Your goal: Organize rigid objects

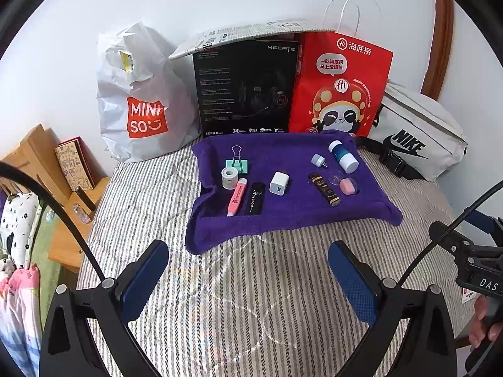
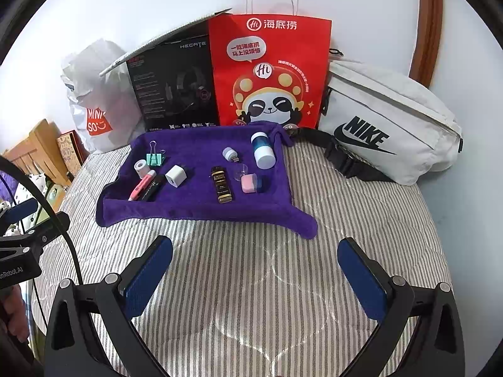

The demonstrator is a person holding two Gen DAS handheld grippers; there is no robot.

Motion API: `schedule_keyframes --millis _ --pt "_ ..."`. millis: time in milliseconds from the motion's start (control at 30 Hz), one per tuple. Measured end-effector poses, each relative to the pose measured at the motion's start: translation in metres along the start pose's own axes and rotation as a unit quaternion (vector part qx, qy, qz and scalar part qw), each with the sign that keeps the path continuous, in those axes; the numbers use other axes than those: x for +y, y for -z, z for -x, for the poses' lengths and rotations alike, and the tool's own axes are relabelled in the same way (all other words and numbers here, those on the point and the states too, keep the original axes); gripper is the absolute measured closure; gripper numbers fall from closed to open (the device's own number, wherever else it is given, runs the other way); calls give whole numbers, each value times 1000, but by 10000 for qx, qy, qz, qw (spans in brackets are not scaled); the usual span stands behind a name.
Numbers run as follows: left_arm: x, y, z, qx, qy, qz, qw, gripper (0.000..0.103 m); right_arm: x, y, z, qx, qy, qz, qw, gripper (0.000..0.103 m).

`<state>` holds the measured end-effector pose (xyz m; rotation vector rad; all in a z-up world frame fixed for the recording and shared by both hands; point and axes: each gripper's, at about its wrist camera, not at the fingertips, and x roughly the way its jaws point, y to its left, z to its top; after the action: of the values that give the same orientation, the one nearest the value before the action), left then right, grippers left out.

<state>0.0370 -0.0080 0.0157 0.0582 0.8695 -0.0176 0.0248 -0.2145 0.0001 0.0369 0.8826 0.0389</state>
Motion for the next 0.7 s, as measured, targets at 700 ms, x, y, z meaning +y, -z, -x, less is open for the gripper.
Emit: schedule_keyframes --millis 700 --pt "3 0 -1 33 -72 17 10000 0 1 -2 3 -21 6 21 10000 0"
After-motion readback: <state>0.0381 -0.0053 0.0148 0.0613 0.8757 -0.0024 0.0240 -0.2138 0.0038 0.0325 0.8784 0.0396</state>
